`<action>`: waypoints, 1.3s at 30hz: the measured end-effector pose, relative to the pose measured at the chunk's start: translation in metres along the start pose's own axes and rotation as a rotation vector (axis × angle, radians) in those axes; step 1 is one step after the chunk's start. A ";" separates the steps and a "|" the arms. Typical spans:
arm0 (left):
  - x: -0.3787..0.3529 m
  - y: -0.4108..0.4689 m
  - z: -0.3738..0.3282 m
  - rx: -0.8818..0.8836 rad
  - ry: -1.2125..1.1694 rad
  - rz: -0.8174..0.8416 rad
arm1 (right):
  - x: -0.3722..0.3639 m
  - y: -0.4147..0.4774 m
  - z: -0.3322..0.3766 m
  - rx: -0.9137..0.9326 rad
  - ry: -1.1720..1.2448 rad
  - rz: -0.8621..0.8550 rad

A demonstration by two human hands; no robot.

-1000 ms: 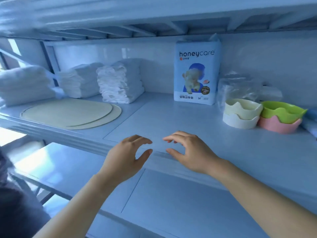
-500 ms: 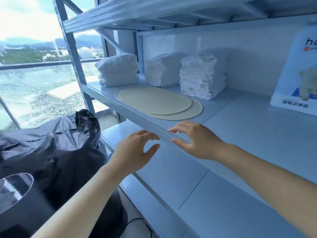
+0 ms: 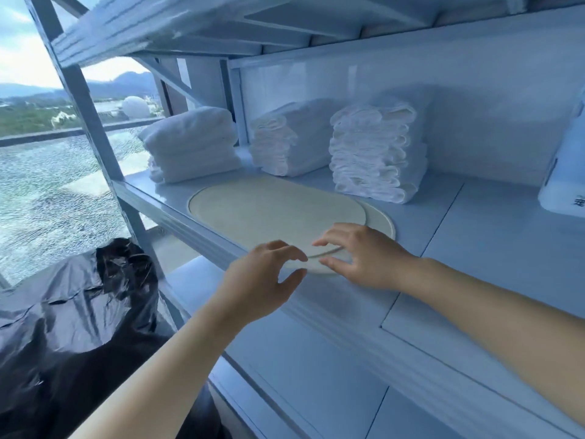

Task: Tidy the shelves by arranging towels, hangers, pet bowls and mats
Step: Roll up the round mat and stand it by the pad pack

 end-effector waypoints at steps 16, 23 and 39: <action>-0.053 0.146 0.016 -0.398 -0.079 0.267 | 0.015 0.015 -0.074 -0.288 -0.065 -0.039; -0.069 0.208 0.014 -0.569 -0.038 0.347 | 0.025 0.006 -0.086 -0.522 -0.160 -0.066; -0.093 0.239 0.026 -0.815 -0.446 0.308 | 0.005 0.024 -0.078 -0.906 -0.132 -0.259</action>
Point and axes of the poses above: each hand's wrist, its own y-axis towards the middle knuckle, its own x-axis out of the back of the hand, z = x × y, the point moved 1 cm from there along y, towards the middle knuckle, and after that the axes turned 5 degrees about y, right-handed, at the moved point
